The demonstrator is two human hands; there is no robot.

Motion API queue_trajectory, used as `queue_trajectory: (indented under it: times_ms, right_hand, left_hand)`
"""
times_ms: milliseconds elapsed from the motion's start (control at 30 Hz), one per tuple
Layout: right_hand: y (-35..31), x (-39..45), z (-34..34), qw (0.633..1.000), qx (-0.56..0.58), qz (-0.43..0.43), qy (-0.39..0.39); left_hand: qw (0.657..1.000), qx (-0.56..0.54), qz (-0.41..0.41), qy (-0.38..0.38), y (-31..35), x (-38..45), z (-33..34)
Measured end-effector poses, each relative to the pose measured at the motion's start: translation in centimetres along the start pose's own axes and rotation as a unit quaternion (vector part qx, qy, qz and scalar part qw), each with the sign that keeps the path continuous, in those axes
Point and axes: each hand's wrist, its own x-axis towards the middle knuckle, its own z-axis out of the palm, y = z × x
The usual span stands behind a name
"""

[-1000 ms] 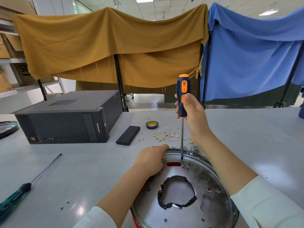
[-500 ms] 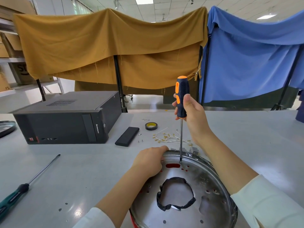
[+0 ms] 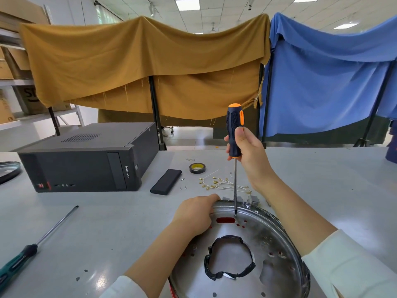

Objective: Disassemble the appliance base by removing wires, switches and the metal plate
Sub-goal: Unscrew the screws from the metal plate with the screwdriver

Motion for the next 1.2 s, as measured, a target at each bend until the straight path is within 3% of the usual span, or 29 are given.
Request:
queue_trajectory:
  times_ms: [133, 333, 533, 733, 933, 1200]
  right_hand:
    - [-0.11, 0.04, 0.06, 0.997, 0.077, 0.017, 0.02]
    - [-0.17, -0.11, -0.11, 1.0, 0.008, -0.021, 0.017]
    - [-0.44, -0.07, 0.08, 0.996, 0.09, 0.026, 0.008]
    - [-0.12, -0.28, 0.15, 0.999, 0.035, -0.012, 0.018]
    - [-0.11, -0.29, -0.08, 0.996, 0.09, 0.027, 0.007]
    - [0.25, -0.42, -0.05, 1.0, 0.022, 0.014, 0.01]
  left_hand:
    - [1.0, 0.004, 0.0, 0.0, -0.04, 0.01, 0.04]
    - [1.0, 0.0, 0.0, 0.002, -0.07, 0.05, 0.07]
    - [1.0, 0.002, -0.002, -0.002, 0.05, -0.08, -0.01]
    - [1.0, 0.007, -0.003, -0.006, 0.05, -0.03, -0.02]
    - [1.0, 0.005, -0.007, -0.009, 0.11, -0.12, -0.1]
    - [1.0, 0.019, 0.002, -0.014, 0.24, -0.25, -0.12]
